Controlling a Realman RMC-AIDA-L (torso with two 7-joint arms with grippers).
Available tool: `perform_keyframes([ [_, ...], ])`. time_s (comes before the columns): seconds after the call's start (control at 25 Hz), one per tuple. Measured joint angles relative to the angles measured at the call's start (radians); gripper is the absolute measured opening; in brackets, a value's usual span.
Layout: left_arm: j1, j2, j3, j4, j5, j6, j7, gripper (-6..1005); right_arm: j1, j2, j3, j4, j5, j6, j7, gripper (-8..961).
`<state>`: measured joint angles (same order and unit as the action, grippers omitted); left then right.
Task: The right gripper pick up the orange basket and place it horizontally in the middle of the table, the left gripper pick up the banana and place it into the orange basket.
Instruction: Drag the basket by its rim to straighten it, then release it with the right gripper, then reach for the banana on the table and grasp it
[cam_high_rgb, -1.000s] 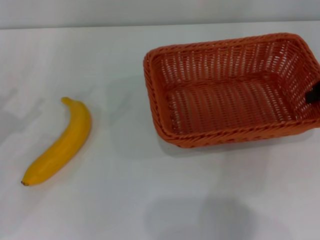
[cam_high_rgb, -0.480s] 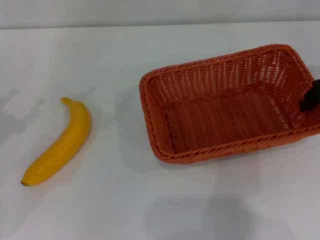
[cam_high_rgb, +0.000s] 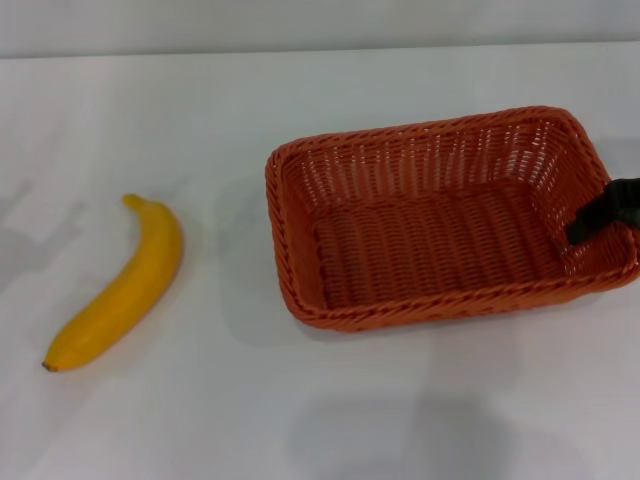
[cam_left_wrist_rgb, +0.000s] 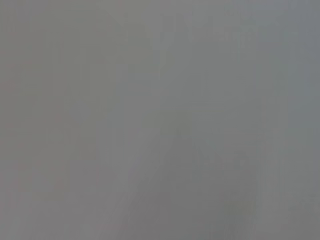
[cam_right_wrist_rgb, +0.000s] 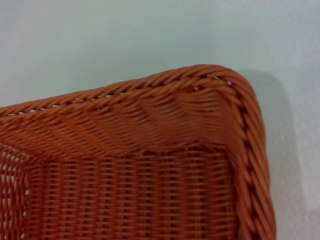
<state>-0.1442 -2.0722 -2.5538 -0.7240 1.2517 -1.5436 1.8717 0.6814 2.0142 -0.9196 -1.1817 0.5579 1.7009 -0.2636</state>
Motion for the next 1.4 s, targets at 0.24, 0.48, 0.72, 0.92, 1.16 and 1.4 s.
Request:
perform_keyframes([
  [0.24, 0.000, -0.002, 0.000, 0.000, -0.001, -0.002, -0.010, 813, 0.003, -0.005, -0.010, -0.004, 0.013, 0.018, -0.019, 432],
  [0.48, 0.000, -0.002, 0.000, -0.009, -0.002, -0.004, -0.011, 811, 0.007, -0.017, -0.014, -0.030, 0.040, 0.029, -0.034, 659],
  [0.72, 0.008, -0.002, 0.000, -0.020, -0.003, -0.017, -0.035, 809, 0.009, -0.061, -0.009, -0.070, 0.070, 0.031, -0.045, 823],
  [0.92, 0.033, -0.001, 0.000, -0.088, 0.027, -0.017, -0.139, 807, -0.013, -0.081, 0.013, -0.196, 0.120, 0.031, -0.082, 846],
  [1.16, 0.052, 0.000, -0.002, -0.351, 0.218, -0.012, -0.507, 804, -0.065, -0.027, 0.174, -0.355, 0.182, 0.009, -0.290, 843],
  [1.4, 0.008, 0.017, -0.003, -0.658, 0.554, -0.027, -0.960, 802, -0.159, -0.014, 0.292, -0.334, 0.326, -0.063, -0.539, 841],
])
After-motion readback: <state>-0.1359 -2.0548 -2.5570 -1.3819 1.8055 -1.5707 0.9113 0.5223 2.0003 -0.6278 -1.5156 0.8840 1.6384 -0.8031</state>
